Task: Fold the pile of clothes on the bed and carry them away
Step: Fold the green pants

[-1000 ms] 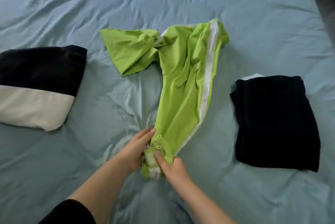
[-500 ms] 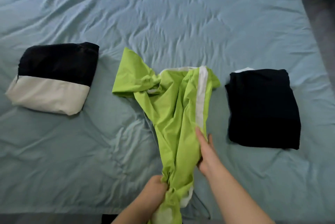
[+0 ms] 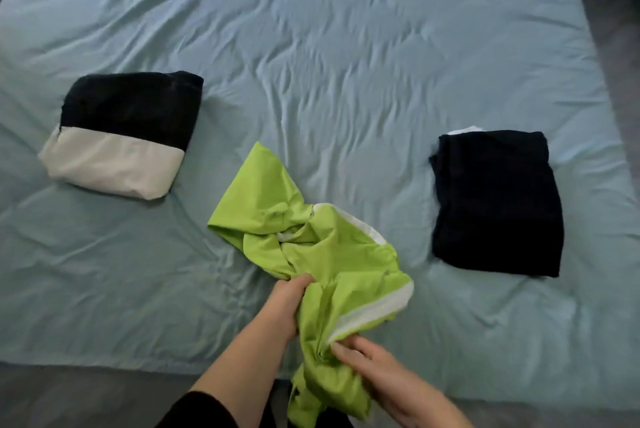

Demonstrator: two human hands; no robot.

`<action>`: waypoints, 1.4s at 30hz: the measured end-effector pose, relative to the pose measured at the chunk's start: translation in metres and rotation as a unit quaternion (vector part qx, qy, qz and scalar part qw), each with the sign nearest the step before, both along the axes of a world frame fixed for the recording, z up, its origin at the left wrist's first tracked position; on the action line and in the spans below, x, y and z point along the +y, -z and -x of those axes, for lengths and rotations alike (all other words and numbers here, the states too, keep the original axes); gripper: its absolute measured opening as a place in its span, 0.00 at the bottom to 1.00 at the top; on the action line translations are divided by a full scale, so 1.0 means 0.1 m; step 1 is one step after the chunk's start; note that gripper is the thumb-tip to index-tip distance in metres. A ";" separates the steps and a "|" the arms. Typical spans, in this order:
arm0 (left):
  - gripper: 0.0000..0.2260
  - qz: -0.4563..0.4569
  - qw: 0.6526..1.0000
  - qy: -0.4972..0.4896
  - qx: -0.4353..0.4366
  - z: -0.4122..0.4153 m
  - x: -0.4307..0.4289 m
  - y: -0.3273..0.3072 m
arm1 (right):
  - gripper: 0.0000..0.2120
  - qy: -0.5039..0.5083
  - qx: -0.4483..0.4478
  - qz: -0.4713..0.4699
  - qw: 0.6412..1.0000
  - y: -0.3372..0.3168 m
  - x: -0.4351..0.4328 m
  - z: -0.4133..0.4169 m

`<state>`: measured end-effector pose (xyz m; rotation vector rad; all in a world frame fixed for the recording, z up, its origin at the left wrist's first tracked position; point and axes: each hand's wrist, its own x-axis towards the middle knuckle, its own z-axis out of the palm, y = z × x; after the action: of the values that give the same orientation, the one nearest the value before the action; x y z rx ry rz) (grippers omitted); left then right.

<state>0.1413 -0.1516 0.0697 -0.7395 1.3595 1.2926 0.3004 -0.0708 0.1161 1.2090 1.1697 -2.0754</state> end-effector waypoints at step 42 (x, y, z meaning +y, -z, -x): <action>0.16 0.065 0.852 0.220 0.470 0.31 0.34 0.20 | 0.04 0.215 -0.053 -0.368 0.903 0.61 1.44 0.11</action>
<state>0.1100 -0.1179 0.0493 0.2174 2.2460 1.2119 0.2895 0.0735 0.0548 2.0514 1.8547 -1.8444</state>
